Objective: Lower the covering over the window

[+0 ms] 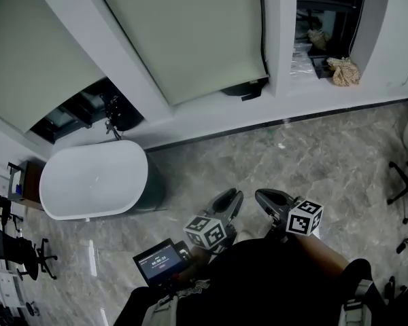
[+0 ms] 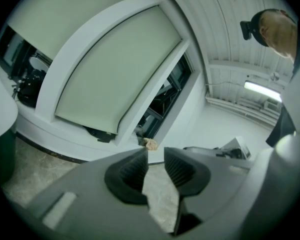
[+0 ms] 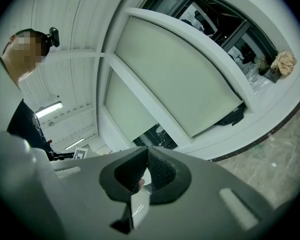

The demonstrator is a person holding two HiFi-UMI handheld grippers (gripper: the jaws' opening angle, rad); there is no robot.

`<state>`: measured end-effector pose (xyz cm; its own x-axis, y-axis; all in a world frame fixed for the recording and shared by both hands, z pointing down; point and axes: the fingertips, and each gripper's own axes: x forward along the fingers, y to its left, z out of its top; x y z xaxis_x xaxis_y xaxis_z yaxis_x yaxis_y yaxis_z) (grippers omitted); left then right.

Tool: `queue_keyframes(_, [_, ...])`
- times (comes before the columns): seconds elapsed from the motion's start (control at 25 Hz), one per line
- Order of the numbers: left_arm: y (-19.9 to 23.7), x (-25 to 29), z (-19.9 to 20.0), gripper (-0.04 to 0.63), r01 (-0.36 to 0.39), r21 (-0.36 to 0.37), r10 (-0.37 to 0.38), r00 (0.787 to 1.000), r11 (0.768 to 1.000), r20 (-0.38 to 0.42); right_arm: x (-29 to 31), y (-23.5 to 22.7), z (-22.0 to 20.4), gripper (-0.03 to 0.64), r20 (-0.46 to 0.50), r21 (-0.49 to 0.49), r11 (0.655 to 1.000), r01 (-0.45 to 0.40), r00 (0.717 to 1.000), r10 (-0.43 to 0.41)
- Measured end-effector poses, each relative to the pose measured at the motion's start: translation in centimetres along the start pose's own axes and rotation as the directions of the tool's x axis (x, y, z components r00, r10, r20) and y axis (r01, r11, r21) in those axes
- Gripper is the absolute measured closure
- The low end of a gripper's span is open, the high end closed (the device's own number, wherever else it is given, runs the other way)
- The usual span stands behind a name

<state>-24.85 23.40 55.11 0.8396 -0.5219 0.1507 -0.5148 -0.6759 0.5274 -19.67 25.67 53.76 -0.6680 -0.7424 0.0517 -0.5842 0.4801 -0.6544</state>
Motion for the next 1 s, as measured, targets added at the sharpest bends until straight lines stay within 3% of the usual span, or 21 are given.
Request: queue_keyframes(1.0, [-0.6, -0.8, -0.4, 0.495, 0.016, -0.005, -0.016, 1.0, 1.0, 0.001, -0.2, 1.1, -0.4, 0.612, 0.001, -0.021, 1.0, 0.006, 1.0, -0.006])
